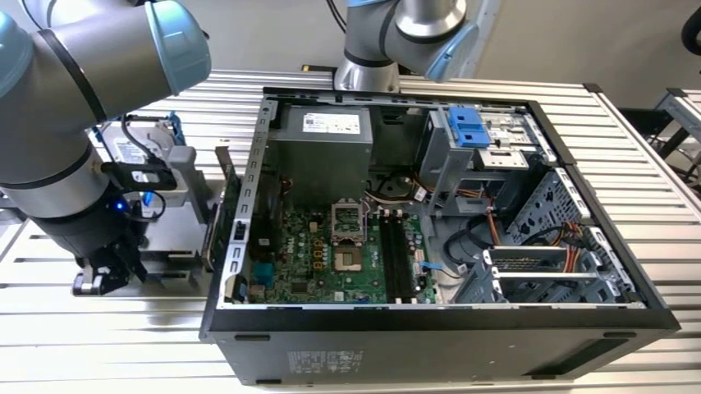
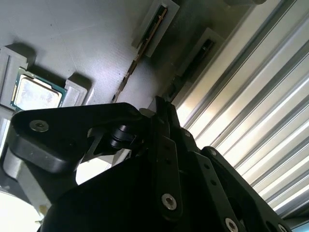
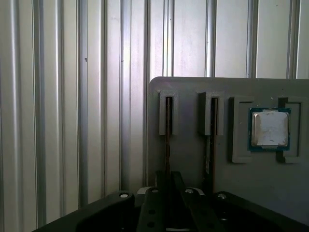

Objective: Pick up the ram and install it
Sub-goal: 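Pick up the ram and move it above insertion slot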

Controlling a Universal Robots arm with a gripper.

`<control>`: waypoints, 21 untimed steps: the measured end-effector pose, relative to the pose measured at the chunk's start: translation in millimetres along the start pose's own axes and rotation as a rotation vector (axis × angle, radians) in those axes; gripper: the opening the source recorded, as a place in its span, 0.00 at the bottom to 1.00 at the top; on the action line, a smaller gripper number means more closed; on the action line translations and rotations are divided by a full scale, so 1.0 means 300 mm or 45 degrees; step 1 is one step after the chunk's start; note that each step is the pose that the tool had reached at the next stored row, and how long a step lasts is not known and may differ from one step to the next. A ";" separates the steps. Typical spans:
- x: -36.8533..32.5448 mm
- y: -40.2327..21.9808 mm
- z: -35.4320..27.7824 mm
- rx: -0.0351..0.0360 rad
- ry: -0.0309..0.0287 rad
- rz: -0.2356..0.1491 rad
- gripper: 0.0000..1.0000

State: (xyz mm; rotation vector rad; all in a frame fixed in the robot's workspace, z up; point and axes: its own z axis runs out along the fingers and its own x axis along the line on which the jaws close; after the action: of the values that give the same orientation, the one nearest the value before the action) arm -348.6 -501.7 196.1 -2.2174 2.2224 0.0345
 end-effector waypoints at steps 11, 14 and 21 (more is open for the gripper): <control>0.000 0.000 0.000 0.0000 -0.0003 0.000 0.00; 0.000 0.000 0.000 0.0000 -0.0004 0.000 0.00; -0.001 0.001 -0.037 0.0000 -0.0005 0.000 0.00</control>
State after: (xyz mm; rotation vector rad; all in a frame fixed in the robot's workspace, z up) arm -348.6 -501.7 207.3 -2.2173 2.2222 0.0349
